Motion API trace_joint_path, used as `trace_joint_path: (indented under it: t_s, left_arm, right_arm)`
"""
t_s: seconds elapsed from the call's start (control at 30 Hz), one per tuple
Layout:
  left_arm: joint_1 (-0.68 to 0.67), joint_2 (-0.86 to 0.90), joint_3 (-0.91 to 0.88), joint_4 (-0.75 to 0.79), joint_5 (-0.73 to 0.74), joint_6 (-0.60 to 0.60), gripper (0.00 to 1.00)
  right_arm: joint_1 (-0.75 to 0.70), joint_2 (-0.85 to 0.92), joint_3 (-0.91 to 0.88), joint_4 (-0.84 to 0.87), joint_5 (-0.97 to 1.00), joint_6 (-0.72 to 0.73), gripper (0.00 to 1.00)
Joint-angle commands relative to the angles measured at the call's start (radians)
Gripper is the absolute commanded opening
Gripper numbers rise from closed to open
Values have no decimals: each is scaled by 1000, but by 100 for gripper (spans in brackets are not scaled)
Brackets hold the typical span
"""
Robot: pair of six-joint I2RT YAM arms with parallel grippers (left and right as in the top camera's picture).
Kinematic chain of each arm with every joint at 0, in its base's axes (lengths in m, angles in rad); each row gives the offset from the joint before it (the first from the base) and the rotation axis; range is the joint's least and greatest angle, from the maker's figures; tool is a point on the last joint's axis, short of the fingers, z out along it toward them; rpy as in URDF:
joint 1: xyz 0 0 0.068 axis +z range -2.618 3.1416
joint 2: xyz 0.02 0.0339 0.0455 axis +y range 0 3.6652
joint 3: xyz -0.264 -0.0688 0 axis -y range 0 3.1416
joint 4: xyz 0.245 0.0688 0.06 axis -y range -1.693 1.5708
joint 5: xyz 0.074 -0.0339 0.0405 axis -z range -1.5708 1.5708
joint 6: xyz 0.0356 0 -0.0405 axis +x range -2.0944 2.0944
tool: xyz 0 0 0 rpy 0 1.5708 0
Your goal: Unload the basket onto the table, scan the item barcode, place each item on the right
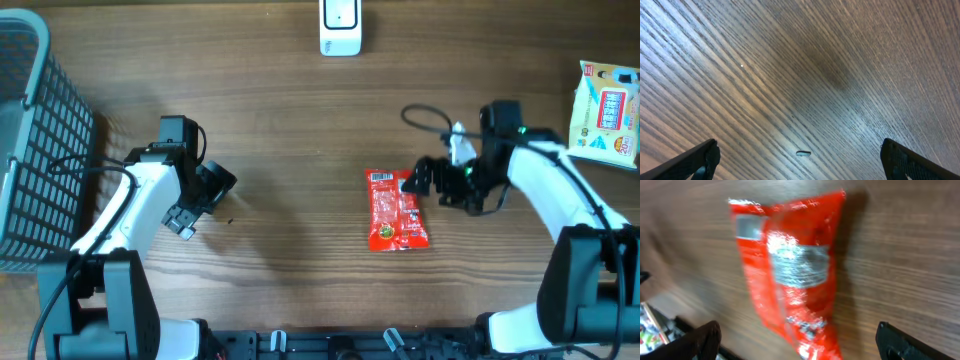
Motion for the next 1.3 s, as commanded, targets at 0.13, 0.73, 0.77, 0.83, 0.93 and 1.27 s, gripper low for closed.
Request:
trace_joint_path:
  t_s: [0.13,0.73,0.77,0.83,0.93,1.27]
  left_arm:
    - [3,10,-6,-1,-13,-13,100]
    - [3,10,-6,-1,-14,-13,100]
    - [3,10,-6,-1,-14,-13,100]
    - [3,10,-6,-1,-14,-13,100]
    - [3,10,-6,-1,-14,-13,100]
    - [3,10,-6,-1,-14,-13,100]
  right_arm:
    - [1,-1,-231,323,-76,93,100]
    - [68,0,-311,401,-56,198,16]
    - [68,0,-311,401,-55,199,11]
    - [68,0,-311,406,-45,220,5]
    - [68,0,-305,420,-46,224,4]
    - [68,-3,-189,423,-177,203,4]
